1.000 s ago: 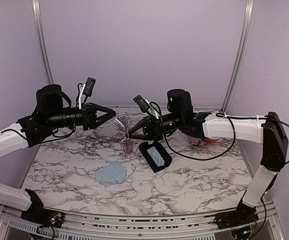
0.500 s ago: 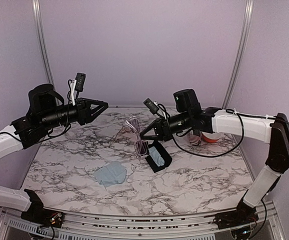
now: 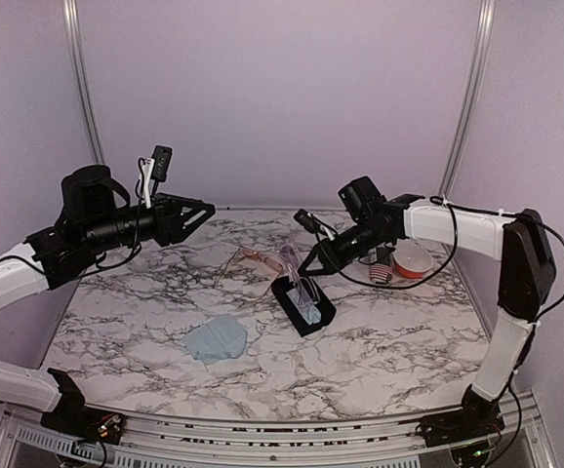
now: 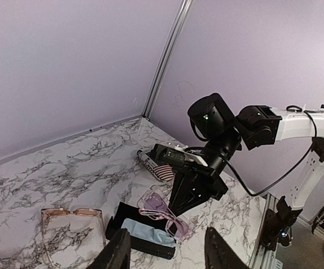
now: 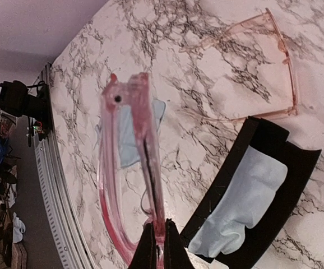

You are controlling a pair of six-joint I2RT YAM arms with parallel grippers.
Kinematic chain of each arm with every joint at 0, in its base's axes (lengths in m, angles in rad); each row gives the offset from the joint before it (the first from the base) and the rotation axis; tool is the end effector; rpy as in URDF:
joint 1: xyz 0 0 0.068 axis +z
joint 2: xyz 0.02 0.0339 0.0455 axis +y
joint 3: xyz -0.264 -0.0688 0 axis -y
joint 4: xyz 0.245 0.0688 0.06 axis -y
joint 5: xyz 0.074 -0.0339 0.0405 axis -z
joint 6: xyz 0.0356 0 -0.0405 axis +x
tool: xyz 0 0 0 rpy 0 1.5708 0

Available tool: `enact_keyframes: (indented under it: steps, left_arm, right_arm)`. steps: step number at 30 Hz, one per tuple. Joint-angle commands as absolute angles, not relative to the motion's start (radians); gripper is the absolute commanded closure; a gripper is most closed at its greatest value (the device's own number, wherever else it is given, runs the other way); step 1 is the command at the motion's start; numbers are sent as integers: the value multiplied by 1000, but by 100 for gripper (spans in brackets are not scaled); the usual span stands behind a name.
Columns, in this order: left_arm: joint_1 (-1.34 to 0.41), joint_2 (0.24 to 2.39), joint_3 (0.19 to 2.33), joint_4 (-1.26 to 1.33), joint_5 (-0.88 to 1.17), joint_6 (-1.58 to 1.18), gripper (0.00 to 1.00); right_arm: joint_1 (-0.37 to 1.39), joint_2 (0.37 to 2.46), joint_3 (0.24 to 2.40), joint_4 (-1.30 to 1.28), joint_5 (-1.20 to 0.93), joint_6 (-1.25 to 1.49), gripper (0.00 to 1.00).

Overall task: Organize the sunglasses
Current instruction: Place the sunglasses in the sunglasses case.

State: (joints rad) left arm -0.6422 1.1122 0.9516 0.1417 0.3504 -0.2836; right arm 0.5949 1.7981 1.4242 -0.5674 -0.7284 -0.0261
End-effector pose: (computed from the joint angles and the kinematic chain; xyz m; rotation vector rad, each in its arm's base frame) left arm 0.2025 -0.1667 0.3682 0.5782 1.5777 -0.9877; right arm 0.3086 0.2375 0.2558 -1.0623 2.2922 1.1464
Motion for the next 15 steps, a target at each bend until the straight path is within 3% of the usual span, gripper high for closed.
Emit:
enact_keyframes:
  steps: [1, 4, 7, 15]
  left_arm:
    - [-639, 1124, 978, 96, 339, -269, 39]
    - [-639, 1124, 981, 85, 328, -268, 18]
    - [-638, 1124, 982, 78, 315, -270, 3]
    - [-638, 1127, 989, 60, 283, -267, 1]
  right_arm:
    - [588, 1852, 1509, -706, -629, -77, 100]
    - [586, 1883, 1540, -724, -598, -79, 100]
    - [586, 1914, 1570, -748, -569, -84, 100]
    - [585, 1990, 1628, -809, -487, -94, 100]
